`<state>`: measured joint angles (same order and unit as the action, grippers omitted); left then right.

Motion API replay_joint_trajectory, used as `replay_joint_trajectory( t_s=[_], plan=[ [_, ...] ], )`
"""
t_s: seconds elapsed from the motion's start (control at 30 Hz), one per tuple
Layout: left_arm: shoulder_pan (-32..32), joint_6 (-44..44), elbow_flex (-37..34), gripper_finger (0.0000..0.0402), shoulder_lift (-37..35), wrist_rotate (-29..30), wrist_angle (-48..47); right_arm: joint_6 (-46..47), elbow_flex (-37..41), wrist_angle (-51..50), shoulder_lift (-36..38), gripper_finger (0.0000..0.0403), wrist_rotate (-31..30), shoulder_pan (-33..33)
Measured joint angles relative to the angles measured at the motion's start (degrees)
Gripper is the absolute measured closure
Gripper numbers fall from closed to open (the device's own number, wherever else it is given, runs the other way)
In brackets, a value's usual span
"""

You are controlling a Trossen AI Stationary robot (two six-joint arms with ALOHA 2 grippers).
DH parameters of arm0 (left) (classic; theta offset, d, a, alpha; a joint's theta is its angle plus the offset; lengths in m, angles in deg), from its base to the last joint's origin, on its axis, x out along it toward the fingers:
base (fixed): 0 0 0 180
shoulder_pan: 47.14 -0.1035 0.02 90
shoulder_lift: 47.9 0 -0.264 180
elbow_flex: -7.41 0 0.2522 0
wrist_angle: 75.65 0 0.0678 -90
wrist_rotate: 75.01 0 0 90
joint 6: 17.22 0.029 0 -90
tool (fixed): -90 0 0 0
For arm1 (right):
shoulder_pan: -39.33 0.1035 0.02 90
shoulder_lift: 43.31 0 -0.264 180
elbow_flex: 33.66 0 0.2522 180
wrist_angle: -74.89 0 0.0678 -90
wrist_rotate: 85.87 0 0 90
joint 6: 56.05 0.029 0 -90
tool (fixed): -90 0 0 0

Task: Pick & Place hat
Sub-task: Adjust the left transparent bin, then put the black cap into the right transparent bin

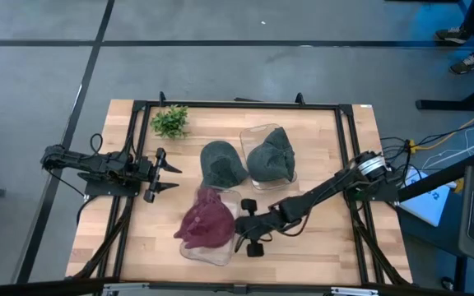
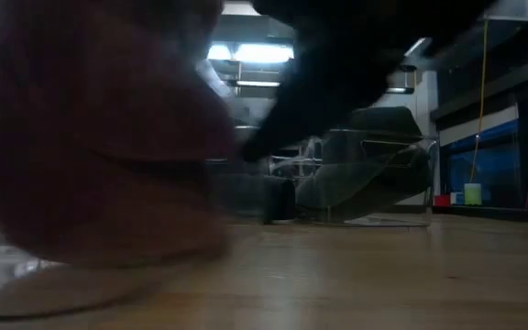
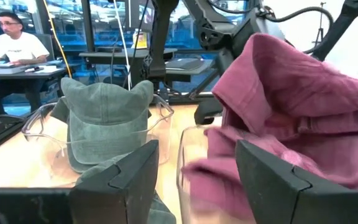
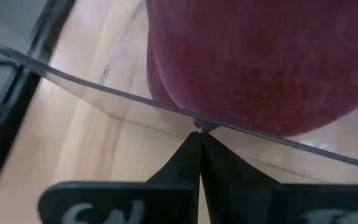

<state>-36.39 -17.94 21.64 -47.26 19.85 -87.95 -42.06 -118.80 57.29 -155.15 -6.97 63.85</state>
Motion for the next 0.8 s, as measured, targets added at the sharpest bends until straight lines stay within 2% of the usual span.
replay_joint_trajectory(
  t_s=[0.17,0.3,0.4,0.5,0.63,0.8],
  plan=[
    [0.0,0.0,0.0,0.0195,0.1,0.0,0.1,-7.5,-5.4,2.5,-2.5,0.0395,-5.1,-0.6],
    [0.0,0.0,0.0,0.0195,0.1,0.0,0.0,-12.7,-8.7,9.7,-4.6,0.0395,-7.3,-1.2],
    [0.0,0.0,0.0,0.0193,0.1,0.0,0.0,-12.3,-10.1,11.4,-4.9,0.0395,-7.0,-1.5],
    [0.0,0.0,0.0,0.0192,0.1,0.0,0.0,-8.6,-10.4,7.4,-4.4,0.0395,-6.7,-1.5],
    [0.0,0.0,0.0,0.0194,0.1,0.0,0.0,-1.5,-10.5,-1.5,-1.5,0.0395,-0.1,-1.5],
    [0.0,0.0,0.0,0.0195,0.1,0.0,0.0,7.9,-9.3,-14.3,2.0,0.0395,15.5,-1.5]
  ],
)
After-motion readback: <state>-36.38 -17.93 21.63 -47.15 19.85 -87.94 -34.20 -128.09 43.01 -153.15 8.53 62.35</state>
